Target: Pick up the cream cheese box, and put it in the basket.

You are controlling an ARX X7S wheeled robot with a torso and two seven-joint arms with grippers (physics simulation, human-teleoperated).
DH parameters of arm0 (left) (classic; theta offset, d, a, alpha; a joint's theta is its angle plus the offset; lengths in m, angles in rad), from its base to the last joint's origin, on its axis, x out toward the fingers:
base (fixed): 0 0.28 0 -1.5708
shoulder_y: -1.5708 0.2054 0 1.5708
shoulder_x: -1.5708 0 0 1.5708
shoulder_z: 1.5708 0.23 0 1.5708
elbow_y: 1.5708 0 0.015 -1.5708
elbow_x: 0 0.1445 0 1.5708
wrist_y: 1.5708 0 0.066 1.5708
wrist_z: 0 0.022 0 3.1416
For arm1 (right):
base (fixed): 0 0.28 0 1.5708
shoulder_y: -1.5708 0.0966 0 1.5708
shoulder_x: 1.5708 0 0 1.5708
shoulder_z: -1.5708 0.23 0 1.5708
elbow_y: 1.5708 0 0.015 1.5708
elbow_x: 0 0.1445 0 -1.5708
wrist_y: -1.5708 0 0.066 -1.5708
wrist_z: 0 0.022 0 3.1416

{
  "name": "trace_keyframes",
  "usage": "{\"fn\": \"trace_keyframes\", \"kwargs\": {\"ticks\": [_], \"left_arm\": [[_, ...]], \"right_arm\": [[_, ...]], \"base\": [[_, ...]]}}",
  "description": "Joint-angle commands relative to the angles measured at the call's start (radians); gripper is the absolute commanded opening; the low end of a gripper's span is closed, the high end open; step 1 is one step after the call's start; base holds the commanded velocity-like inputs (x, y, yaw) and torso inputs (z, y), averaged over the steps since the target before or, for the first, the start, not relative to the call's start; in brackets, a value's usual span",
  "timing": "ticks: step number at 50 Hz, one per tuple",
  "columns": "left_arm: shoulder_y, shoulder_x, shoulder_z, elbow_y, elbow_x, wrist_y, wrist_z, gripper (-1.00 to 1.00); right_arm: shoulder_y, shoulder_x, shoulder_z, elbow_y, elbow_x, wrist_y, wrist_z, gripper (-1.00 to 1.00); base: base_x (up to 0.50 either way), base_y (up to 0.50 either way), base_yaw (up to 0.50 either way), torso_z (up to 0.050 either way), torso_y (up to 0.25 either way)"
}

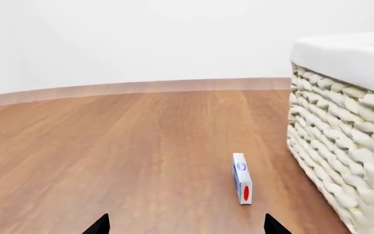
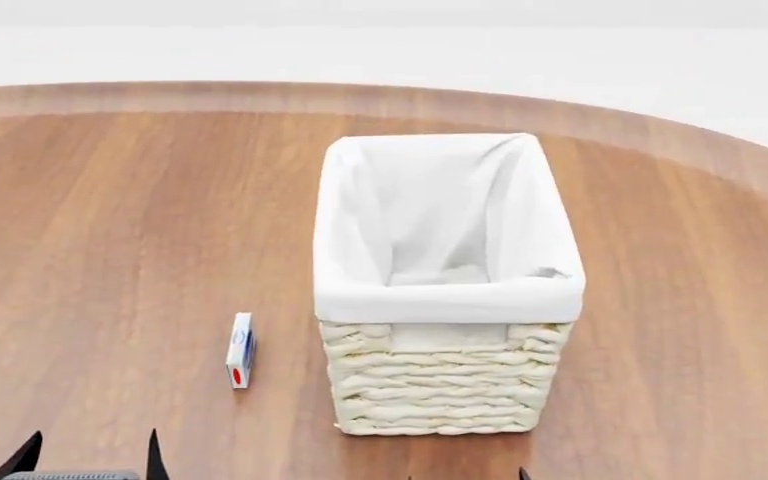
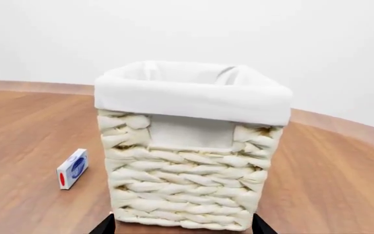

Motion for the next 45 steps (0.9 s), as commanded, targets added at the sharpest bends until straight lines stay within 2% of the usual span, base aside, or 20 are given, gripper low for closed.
{"fn": "trace_keyframes", "kwargs": {"ticks": [1, 3, 12, 26, 28, 29, 45], "left_arm": [[0.041, 0.002, -0.008, 0.069, -0.058, 0.024, 0.065, 1.0], [0.033, 0.001, -0.009, 0.07, -0.079, -0.015, 0.072, 1.0], [0.036, -0.001, -0.008, 0.062, -0.087, 0.017, 0.072, 1.0], [0.031, -0.005, 0.005, 0.05, -0.084, 0.025, 0.061, 1.0], [0.033, -0.006, 0.005, 0.053, -0.087, 0.026, 0.06, 1.0], [0.033, -0.006, 0.006, 0.052, -0.088, 0.026, 0.061, 1.0], [0.028, -0.012, 0.01, 0.036, -0.088, 0.02, 0.038, 1.0]], "right_arm": [[-0.002, -0.006, 0.007, -0.007, -0.005, 0.01, -0.007, 1.0], [-0.003, -0.005, 0.005, -0.008, -0.004, 0.01, -0.007, 1.0], [-0.004, 0.0, 0.003, -0.006, 0.016, -0.005, -0.011, 1.0], [0.001, 0.011, -0.017, 0.002, 0.009, -0.009, -0.011, 1.0], [0.008, 0.004, -0.014, 0.0, -0.013, 0.033, 0.023, 1.0], [0.005, 0.009, -0.02, 0.007, -0.004, -0.006, 0.003, 1.0], [0.009, 0.013, -0.034, 0.026, -0.011, -0.012, 0.017, 1.0]], "base": [[0.0, 0.0, 0.0, 0.0, 0.0], [0.0, 0.0, 0.0, 0.0, 0.0], [0.0, 0.0, 0.0, 0.0, 0.0], [0.35, -0.22, 0.0, 0.0, 0.0], [0.26, -0.15, 0.0, 0.0, 0.0], [0.0, 0.0, 0.0, 0.0, 0.0], [0.0, 0.0, 0.0, 0.0, 0.0]]}}
